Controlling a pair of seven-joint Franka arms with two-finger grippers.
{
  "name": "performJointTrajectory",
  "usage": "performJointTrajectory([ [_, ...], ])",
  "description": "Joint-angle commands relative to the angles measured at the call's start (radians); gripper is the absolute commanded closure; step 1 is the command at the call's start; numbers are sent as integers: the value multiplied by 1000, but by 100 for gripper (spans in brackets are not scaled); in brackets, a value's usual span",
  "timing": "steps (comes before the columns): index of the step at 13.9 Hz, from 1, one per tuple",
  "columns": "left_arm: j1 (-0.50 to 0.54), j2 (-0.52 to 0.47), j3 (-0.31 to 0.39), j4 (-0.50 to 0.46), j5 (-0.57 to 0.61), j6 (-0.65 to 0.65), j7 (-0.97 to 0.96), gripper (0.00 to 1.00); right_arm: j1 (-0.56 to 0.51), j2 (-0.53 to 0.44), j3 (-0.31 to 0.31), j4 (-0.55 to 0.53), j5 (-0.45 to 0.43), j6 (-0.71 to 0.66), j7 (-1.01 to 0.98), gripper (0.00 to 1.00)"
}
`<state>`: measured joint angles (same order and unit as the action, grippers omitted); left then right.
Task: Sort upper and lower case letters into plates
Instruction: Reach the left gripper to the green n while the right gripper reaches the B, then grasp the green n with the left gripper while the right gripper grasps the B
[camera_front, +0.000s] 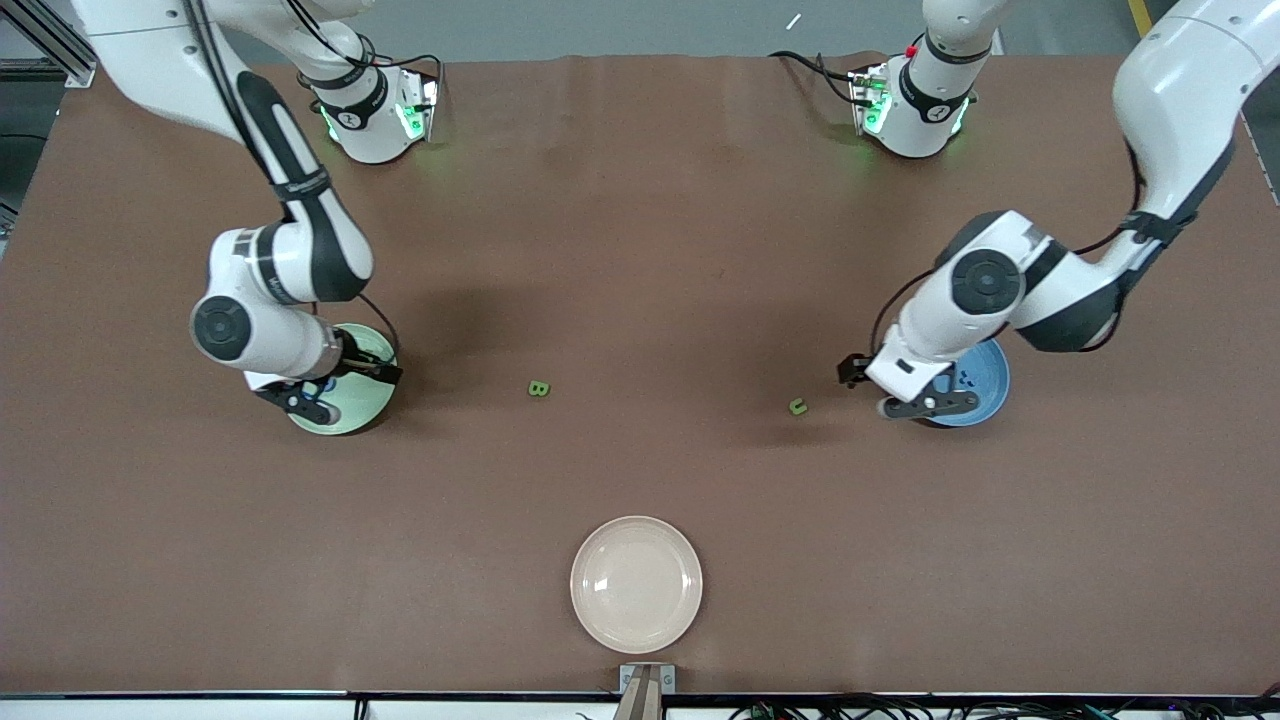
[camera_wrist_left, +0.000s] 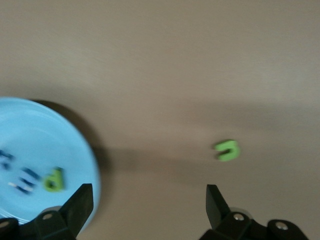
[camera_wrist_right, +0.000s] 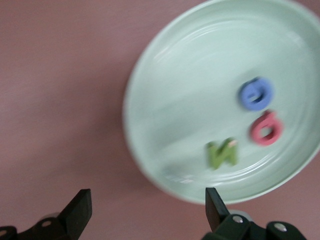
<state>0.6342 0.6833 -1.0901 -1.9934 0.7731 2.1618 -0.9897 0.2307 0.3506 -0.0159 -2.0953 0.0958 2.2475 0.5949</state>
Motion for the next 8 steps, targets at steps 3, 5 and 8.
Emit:
performJointTrajectory([
  [3, -301, 42, 196, 116, -38, 9, -242, 1, 148, 37, -3, 96, 103, 27, 112, 0],
  [5, -346, 65, 229, 134, -37, 51, -302, 1, 194, 76, -3, 121, 104, 93, 109, 0],
  [8, -396, 85, 300, 142, -28, 133, -343, 1, 251, 152, -4, 191, 96, 139, 109, 0],
])
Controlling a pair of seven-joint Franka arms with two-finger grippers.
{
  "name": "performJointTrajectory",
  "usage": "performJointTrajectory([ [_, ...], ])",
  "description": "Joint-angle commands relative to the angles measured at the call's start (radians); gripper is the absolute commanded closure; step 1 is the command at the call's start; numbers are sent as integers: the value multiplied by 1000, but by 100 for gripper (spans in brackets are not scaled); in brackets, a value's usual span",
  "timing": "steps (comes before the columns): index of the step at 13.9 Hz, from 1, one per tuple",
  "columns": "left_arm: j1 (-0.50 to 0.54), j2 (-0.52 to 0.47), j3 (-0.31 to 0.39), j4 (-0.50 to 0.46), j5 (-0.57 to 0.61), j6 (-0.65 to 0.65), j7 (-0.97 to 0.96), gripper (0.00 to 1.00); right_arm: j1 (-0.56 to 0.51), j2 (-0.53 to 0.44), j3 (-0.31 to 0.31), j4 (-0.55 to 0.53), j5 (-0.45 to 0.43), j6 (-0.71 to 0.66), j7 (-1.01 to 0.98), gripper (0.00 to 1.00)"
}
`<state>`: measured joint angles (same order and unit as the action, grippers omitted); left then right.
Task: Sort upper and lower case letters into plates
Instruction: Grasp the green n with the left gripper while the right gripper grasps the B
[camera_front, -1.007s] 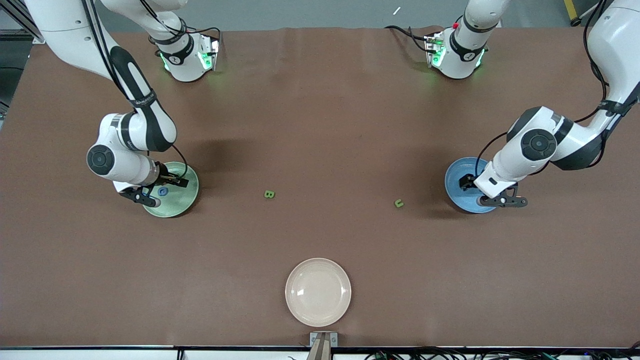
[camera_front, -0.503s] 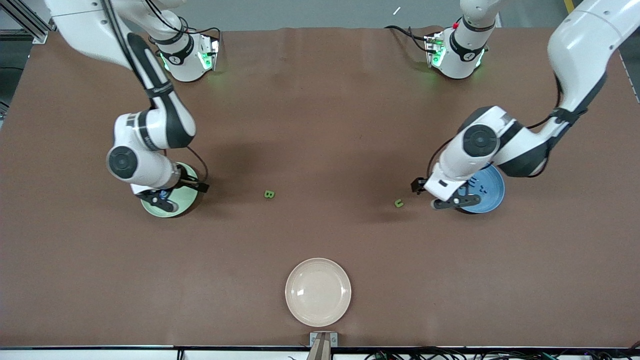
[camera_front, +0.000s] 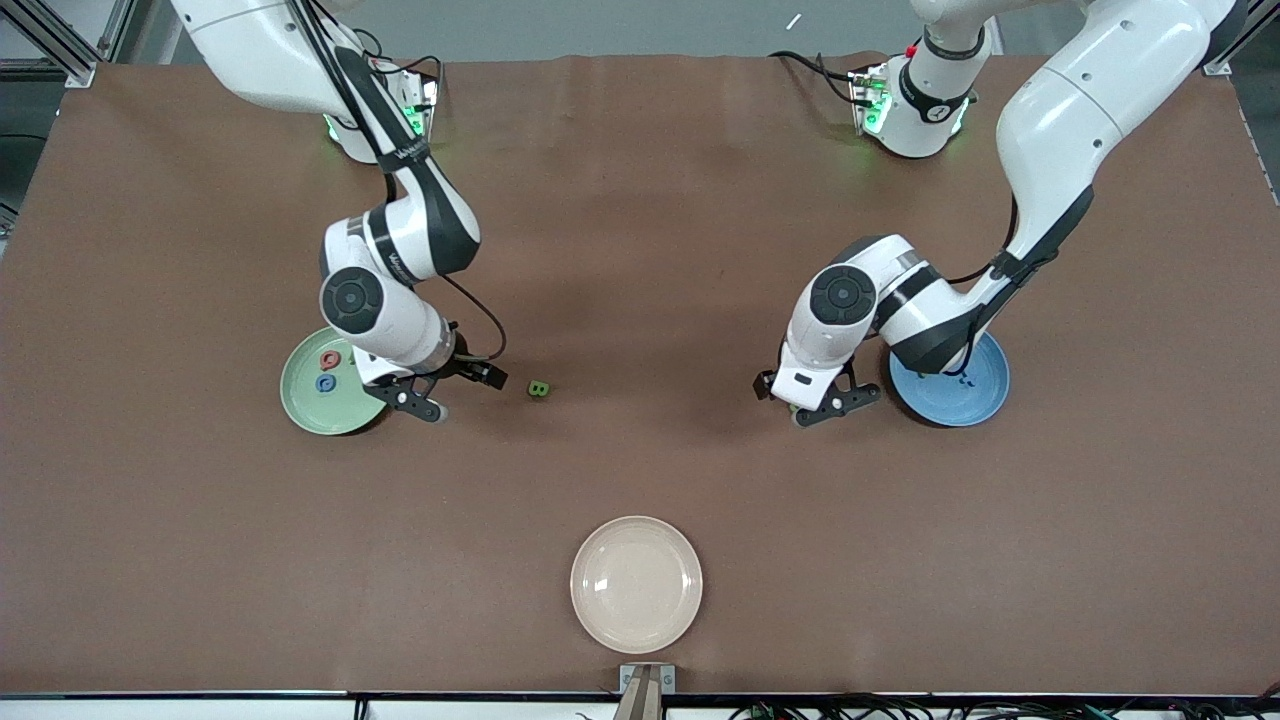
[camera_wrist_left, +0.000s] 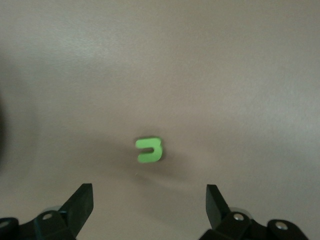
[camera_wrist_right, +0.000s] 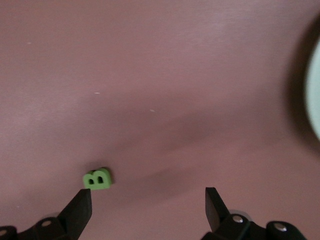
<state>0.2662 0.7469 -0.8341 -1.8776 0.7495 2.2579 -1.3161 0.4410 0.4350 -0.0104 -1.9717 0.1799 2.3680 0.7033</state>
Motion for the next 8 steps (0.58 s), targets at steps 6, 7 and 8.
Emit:
performJointTrajectory([
  [6, -110, 48, 132, 60, -4, 100, -41, 9, 119, 163, -17, 126, -49, 91, 68, 2],
  [7, -110, 51, 133, 60, -4, 100, -43, 13, 128, 169, -17, 125, -77, 91, 87, 2],
  [8, -110, 58, 135, 60, -3, 100, -43, 16, 134, 174, -17, 123, -104, 91, 110, 2],
])
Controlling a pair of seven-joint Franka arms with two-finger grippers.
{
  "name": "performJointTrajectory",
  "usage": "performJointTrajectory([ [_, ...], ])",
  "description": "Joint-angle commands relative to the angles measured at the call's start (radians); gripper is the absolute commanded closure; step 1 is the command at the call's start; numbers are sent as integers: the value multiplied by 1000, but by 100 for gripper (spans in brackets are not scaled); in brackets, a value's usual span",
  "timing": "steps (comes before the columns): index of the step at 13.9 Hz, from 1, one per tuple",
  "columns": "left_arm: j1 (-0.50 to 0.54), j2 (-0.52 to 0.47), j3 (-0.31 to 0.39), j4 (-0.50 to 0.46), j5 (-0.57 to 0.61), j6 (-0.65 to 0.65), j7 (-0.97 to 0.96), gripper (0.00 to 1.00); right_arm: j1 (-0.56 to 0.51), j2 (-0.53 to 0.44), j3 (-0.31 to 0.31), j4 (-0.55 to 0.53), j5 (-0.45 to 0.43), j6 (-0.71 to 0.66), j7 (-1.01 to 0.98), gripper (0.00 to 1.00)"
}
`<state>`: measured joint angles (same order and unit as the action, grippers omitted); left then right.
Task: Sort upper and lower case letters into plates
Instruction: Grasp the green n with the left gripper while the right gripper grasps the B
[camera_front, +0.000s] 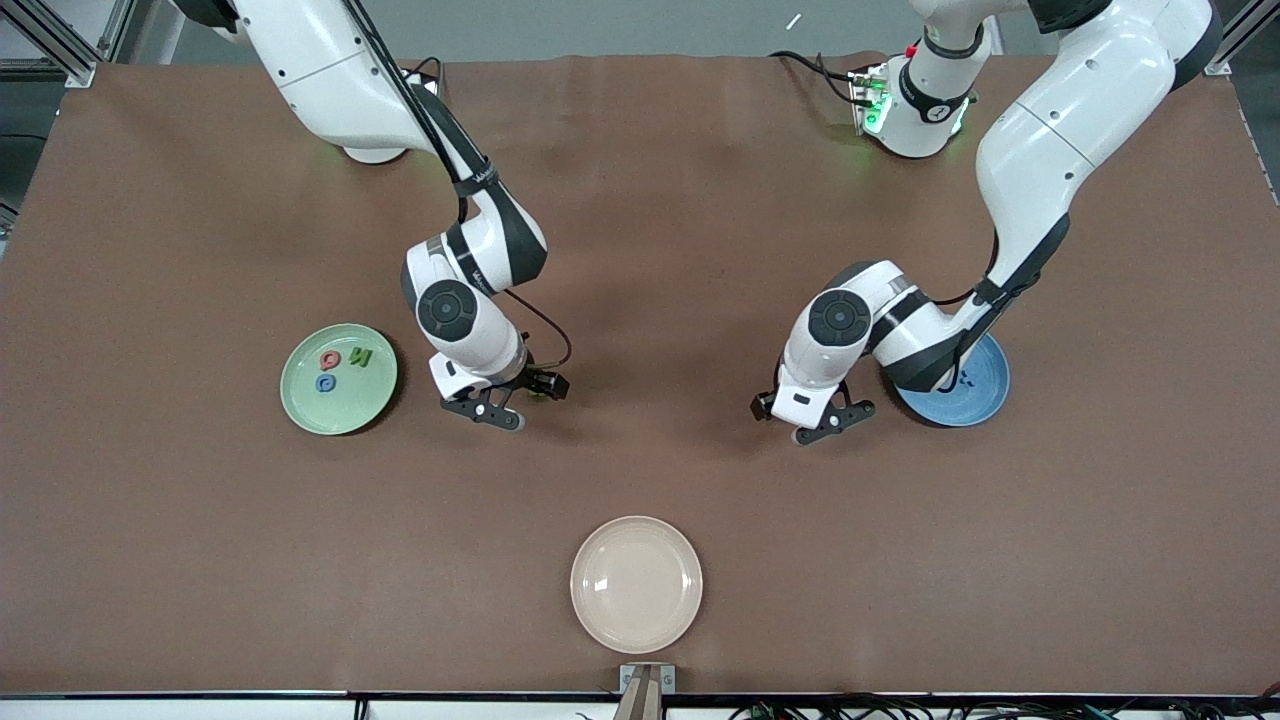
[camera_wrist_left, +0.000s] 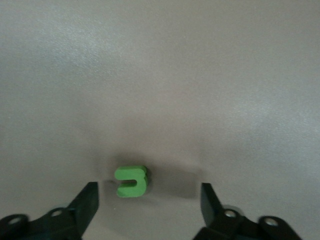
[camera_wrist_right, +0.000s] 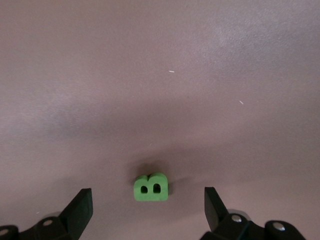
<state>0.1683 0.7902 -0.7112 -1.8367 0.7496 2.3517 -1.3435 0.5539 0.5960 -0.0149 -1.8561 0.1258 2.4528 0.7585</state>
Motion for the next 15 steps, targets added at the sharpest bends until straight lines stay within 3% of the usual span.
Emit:
performJointTrajectory([
  [1, -10, 17, 12, 19, -3, 6, -17, 20, 24, 18, -13, 8, -76, 8, 68, 4],
  [8, -9, 26, 32, 19, 2, 37, -14, 45, 27, 36, -13, -11, -92, 64, 82, 19],
  [13, -10, 24, 32, 19, 4, 40, -11, 79, 27, 42, -11, -11, -92, 66, 94, 41],
  [15, -7, 17, 32, 19, 4, 40, -5, 86, 26, 42, -11, -11, -92, 63, 96, 61],
])
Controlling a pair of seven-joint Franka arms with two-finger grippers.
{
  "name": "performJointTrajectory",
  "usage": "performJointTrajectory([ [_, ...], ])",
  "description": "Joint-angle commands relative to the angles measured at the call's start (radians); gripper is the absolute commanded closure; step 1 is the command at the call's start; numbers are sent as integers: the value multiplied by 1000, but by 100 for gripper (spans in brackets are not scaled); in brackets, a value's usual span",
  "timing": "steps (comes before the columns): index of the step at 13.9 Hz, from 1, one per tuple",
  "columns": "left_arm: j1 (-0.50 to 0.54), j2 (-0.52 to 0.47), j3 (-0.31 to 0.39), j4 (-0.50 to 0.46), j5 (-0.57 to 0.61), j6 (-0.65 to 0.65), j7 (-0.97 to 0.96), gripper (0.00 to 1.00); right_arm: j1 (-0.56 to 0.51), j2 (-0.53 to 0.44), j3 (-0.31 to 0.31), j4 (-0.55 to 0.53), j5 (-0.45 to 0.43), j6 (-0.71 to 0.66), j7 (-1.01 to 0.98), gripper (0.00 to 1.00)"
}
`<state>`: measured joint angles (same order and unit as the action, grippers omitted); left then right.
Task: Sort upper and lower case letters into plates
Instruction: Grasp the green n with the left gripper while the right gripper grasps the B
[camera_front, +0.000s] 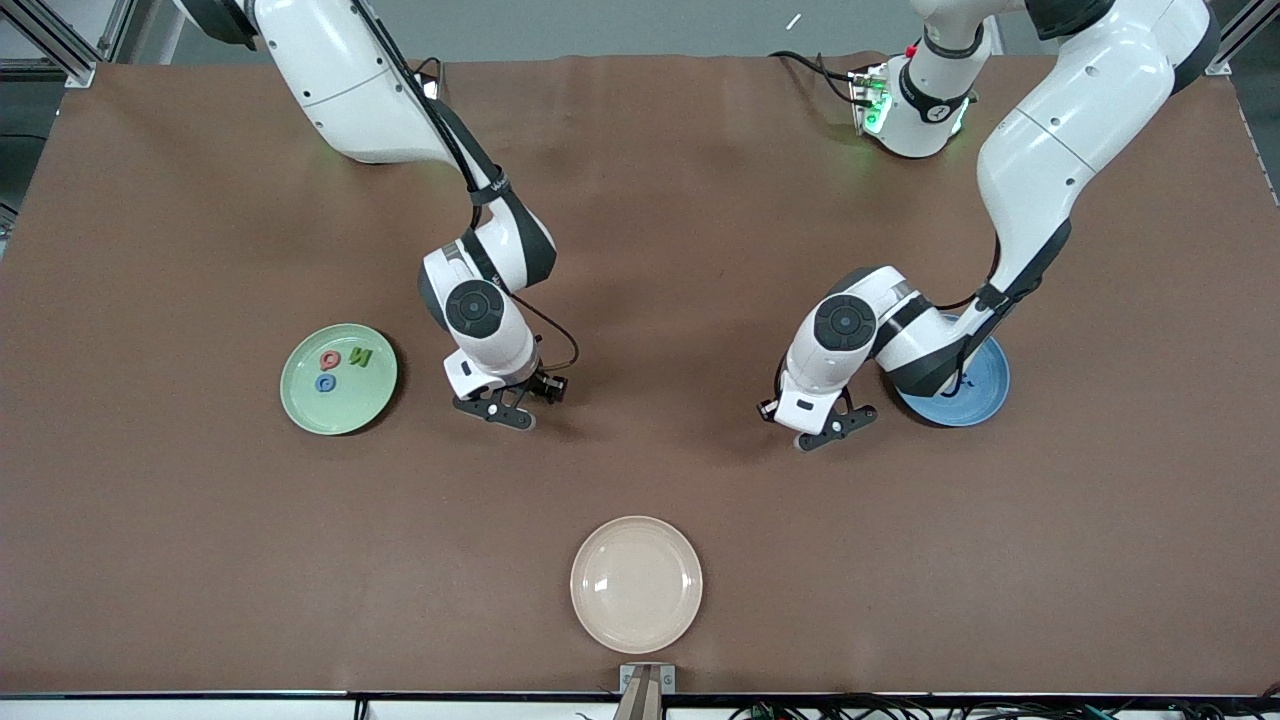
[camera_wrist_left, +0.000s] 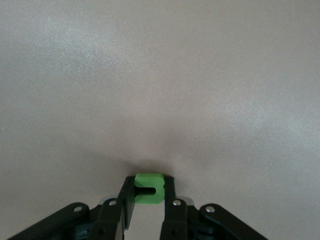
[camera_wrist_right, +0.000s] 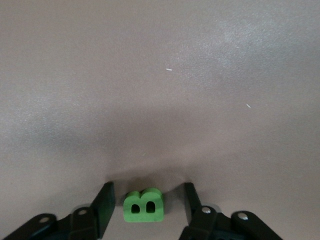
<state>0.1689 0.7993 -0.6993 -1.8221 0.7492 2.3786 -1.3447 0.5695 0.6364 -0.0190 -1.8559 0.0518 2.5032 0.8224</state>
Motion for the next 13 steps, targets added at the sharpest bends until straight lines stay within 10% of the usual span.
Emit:
performJointTrajectory([
  [1, -3, 3, 20, 4, 4, 1, 1, 87, 9, 2, -7, -11, -17, 11, 32, 73],
  [5, 56, -64, -26, -8, -13, -105, 61, 89, -2, -3, -7, -13, -17, 0, 54, 100],
  [10, 494, -83, -400, -95, -13, -334, 301, 90, -132, -144, -9, -11, -17, -246, -142, 100],
  [13, 685, -84, -495, -192, -4, -334, 438, 90, -233, -193, -9, -14, -17, -328, -320, 100],
])
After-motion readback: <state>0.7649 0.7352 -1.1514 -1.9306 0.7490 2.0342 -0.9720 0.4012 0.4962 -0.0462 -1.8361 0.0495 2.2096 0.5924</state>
